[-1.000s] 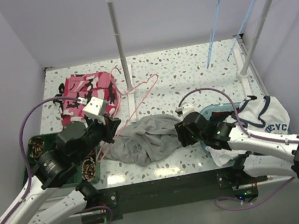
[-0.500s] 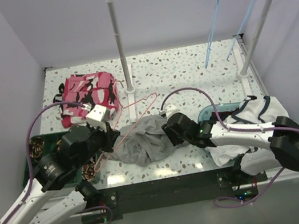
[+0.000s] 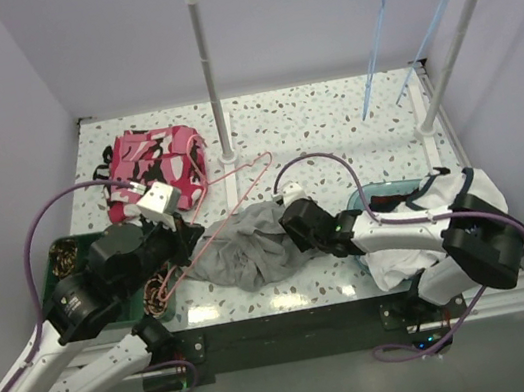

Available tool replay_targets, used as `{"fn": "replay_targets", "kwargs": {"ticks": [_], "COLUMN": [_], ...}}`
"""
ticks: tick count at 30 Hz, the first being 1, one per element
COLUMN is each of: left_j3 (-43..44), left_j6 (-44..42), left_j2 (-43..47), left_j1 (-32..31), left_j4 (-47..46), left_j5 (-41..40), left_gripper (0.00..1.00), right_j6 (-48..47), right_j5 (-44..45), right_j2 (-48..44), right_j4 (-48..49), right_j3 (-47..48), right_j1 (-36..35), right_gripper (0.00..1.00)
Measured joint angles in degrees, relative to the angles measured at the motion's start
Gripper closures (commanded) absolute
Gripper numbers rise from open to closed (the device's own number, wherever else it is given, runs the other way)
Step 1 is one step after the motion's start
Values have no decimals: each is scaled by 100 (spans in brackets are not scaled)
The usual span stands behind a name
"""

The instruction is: Place the tank top on the hanger

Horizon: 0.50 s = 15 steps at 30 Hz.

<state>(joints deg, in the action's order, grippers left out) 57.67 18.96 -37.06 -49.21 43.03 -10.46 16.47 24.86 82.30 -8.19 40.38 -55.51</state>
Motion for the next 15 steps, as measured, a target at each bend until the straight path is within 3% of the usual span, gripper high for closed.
{"fn": "replay_targets", "kwargs": {"ticks": [7,11,15], "left_j3": [0,0,0], "left_j6": [0,0,-2], "left_j2": [-4,-4,-2], "left_j1": [0,0,0], "left_j4": [85,101,118], "left_j5": [-4,0,31], "left_gripper": [100,100,100], "right_j6": [2,0,-4], "right_j5": [81,83,72], "right_j2": [-105,-105,-98], "right_j4": [44,48,42], "right_j3": [0,0,15], "right_j1": [0,0,0], "right_gripper": [65,58,58]}}
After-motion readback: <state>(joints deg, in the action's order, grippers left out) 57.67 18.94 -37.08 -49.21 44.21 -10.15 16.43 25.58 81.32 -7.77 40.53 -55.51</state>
